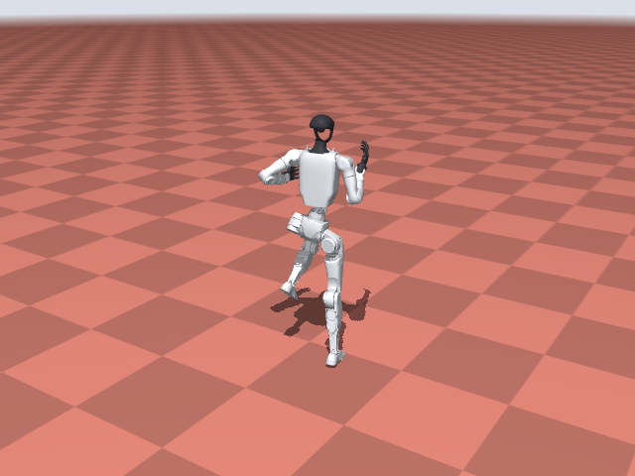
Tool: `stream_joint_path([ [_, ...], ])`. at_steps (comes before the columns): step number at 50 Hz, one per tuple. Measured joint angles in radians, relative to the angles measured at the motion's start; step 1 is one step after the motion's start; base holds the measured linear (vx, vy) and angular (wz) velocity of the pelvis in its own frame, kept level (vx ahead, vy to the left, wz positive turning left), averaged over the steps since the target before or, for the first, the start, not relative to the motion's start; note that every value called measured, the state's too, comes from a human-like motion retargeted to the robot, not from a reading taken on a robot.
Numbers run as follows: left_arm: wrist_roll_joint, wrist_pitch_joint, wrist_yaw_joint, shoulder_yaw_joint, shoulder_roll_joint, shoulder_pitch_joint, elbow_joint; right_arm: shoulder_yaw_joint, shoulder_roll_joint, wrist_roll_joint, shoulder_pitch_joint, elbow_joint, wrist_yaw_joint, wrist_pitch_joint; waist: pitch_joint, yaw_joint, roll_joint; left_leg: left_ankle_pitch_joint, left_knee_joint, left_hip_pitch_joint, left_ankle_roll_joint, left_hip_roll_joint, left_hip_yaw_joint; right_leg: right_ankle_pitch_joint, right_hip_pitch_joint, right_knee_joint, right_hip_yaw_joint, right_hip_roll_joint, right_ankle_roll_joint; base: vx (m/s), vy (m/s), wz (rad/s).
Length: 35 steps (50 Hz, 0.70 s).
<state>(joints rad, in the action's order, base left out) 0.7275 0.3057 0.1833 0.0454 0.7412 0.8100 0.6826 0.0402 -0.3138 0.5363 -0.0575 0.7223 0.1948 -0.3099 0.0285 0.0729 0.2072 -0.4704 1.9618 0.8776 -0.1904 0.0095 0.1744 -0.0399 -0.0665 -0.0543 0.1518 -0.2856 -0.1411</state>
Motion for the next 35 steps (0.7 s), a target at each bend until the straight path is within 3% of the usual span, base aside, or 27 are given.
stream_joint_path([
  [2, 0.001, -0.043, -0.088, 0.037, -0.023, 0.058, 0.006, 0.001, -0.027, 0.03, -0.066, 0.068, -0.079, 0.002, -0.02, 0.014, -0.028, 0.09, -0.338, -0.207, 0.021, 0.039, -0.007, 0.077, -0.014, -0.03, -0.035, 0.034, 0.015, 0.23, 0.1, -0.7],
  [3, 0.014, -0.077, -0.128, 0.051, -0.07, 0.079, -0.001, 0.02, -0.042, 0.045, -0.099, 0.079, -0.123, 0.011, -0.011, 0.018, -0.073, 0.156, -0.539, -0.343, 0.054, 0.07, -0.025, 0.037, -0.008, -0.121, -0.067, 0.075, 0.065, 0.16, 0.14, -1.56],
  [5, 0.017, -0.138, -0.196, 0.054, -0.181, 0.077, -0.035, 0.05, -0.072, 0.053, -0.185, 0.055, -0.188, 0.028, 0.02, 0.002, -0.204, 0.314, -0.995, -0.634, 0.151, 0.161, -0.083, -0.176, 0.104, -0.573, -0.154, 0.194, 0.189, 0.08, 0.16, -1.62],
  [7, -0.012, -0.157, -0.166, 0.034, -0.246, -0.061, -0.111, 0.041, -0.098, -0.026, -0.242, -0.042, -0.181, 0.039, 0.032, -0.036, -0.279, 0.422, -1.39, -0.806, 0.197, 0.214, -0.134, -0.375, 0.408, -1.244, -0.228, 0.253, 0.235, -0.02, 0.14, -0.92],
  [8, -0.036, -0.152, -0.122, 0.015, -0.264, -0.161, -0.159, 0.029, -0.107, -0.093, -0.267, -0.101, -0.153, 0.037, 0.041, -0.06, -0.302, 0.414, -1.524, -0.861, 0.2, 0.238, -0.146, -0.427, 0.557, -1.533, -0.262, 0.264, 0.222, -0.1, 0.15, -0.31],
  [10, -0.141, -0.115, -0.023, -0.077, -0.304, -0.414, -0.27, 0.013, -0.12, -0.216, -0.322, -0.219, -0.07, 0.013, 0.069, -0.125, -0.338, 0.223, -1.644, -0.921, 0.196, 0.283, -0.133, -0.495, 0.829, -1.998, -0.316, 0.263, 0.187, -0.21, 0.18, 0.29],
  [12, -0.271, -0.052, 0.098, -0.201, -0.327, -0.749, -0.355, -0.002, -0.14, -0.216, -0.373, -0.296, -0.003, -0.024, 0.094, -0.205, -0.362, 0.007, -1.603, -0.86, 0.167, 0.309, -0.164, -0.569, 1.063, -2.277, -0.346, 0.269, 0.16, -0.28, 0.14, 1.05],
  [14, -0.316, -0.026, 0.174, -0.261, -0.337, -1.047, -0.36, -0.045, -0.187, -0.15, -0.472, -0.292, -0.026, -0.038, 0.069, -0.27, -0.374, -0.065, -1.464, -0.726, 0.111, 0.293, -0.242, -0.594, 1.22, -2.379, -0.36, 0.248, 0.117, -0.08, 0.04, 0.88],
  [15, -0.324, -0.025, 0.18, -0.264, -0.347, -1.159, -0.343, -0.071, -0.224, -0.106, -0.538, -0.266, -0.063, -0.041, 0.018, -0.272, -0.381, -0.058, -1.395, -0.653, 0.096, 0.278, -0.253, -0.601, 1.287, -2.382, -0.356, 0.238, 0.126, 0.13, 0.03, -0.71],
  [17, -0.324, -0.015, 0.162, -0.225, -0.395, -1.23, -0.28, -0.104, -0.315, -0.044, -0.653, -0.195, -0.125, -0.048, -0.156, -0.196, -0.392, 0.081, -1.488, -0.655, 0.106, 0.265, -0.153, -0.566, 1.32, -2.245, -0.339, 0.224, 0.224, 0.29, 0.04, -1.92],
  [18, -0.327, -0.005, 0.16, -0.203, -0.42, -1.222, -0.237, -0.106, -0.36, -0.027, -0.686, -0.165, -0.144, -0.05, -0.226, -0.162, -0.406, 0.19, -1.597, -0.71, 0.127, 0.266, -0.099, -0.535, 1.273, -2.132, -0.342, 0.233, 0.265, 0.37, 0.02, -1.68],
  [20, -0.336, 0.012, 0.175, -0.174, -0.458, -1.181, -0.141, -0.099, -0.428, -0.014, -0.7, -0.134, -0.183, -0.035, -0.279, -0.166, -0.45, 0.408, -1.762, -0.816, 0.198, 0.272, -0.07, -0.426, 1.063, -1.835, -0.359, 0.257, 0.267, 0.37, -0.03, -0.11],
  [22, -0.304, 0.012, 0.154, -0.163, -0.464, -1.126, -0.046, -0.092, -0.433, -0.045, -0.677, -0.159, -0.222, 0.016, -0.232, -0.229, -0.436, 0.454, -1.713, -0.863, 0.212, 0.234, -0.091, -0.22, 0.749, -1.433, -0.335, 0.246, 0.144, 0.28, -0.05, 1.89],
  [25, -0.206, -0.016, 0.018, -0.161, -0.427, -1.029, 0.031, -0.036, -0.344, -0.051, -0.553, -0.291, -0.289, 0.099, -0.13, -0.225, -0.279, 0.243, -1.157, -0.742, 0.063, 0.119, -0.022, 0.148, 0.291, -0.689, -0.129, 0.207, -0.079, 0.11, -0.07, 1.48],
  [27, -0.152, -0.022, -0.008, -0.169, -0.376, -0.926, 0.021, 0.049, -0.281, -0.105, -0.377, -0.428, -0.261, 0.134, -0.054, -0.161, -0.168, 0.076, -0.616, -0.553, -0.02, 0.082, 0.045, 0.282, 0.049, -0.226, 0.076, 0.121, -0.103, -0.03, -0.13, 0.25],
  [28, -0.139, -0.014, 0.005, -0.177, -0.337, -0.863, -0.001, 0.109, -0.247, -0.14, -0.262, -0.504, -0.223, 0.139, -0.021, -0.126, -0.123, 0.015, -0.361, -0.444, -0.04, 0.088, 0.071, 0.232, -0.008, -0.119, 0.132, 0.074, -0.071, -0.1, -0.17, -0.19],
  [30, -0.117, 0.009, 0.064, -0.173, -0.237, -0.702, -0.073, 0.217, -0.182, -0.171, -0.018, -0.613, -0.106, 0.111, 0.028, -0.055, -0.075, -0.064, 0.079, -0.215, -0.036, 0.144, 0.08, -0.06, -0.04, -0.081, 0.093, 0.029, 0.028, -0.18, -0.18, -0.61],
  [32, -0.091, 0.016, 0.134, -0.102, -0.144, -0.483, -0.164, 0.248, -0.144, -0.166, 0.243, -0.592, -0.021, 0.079, 0.052, 0.022, -0.061, -0.13, 0.382, -0.019, -0.003, 0.258, 0.047, -0.281, 0.03, -0.131, 0.075, 0.046, 0.131, -0.26, -0.21, -1.5],
  [33, -0.063, 0.007, 0.15, -0.051, -0.115, -0.37, -0.202, 0.235, -0.122, -0.133, 0.368, -0.547, -0.019, 0.073, 0.056, 0.059, -0.058, -0.163, 0.476, 0.049, 0.001, 0.34, 0.023, -0.331, 0.097, -0.177, 0.126, 0.077, 0.194, -0.26, -0.22, -1.71],
  [35, -0.024, -0.015, 0.154, 0.015, -0.093, -0.202, -0.245, 0.187, -0.065, -0.056, 0.53, -0.413, -0.046, 0.074, 0.044, 0.096, -0.046, -0.196, 0.529, 0.115, -0.032, 0.453, -0.005, -0.334, 0.219, -0.266, 0.199, 0.137, 0.256, -0.17, -0.14, -0.83],
])
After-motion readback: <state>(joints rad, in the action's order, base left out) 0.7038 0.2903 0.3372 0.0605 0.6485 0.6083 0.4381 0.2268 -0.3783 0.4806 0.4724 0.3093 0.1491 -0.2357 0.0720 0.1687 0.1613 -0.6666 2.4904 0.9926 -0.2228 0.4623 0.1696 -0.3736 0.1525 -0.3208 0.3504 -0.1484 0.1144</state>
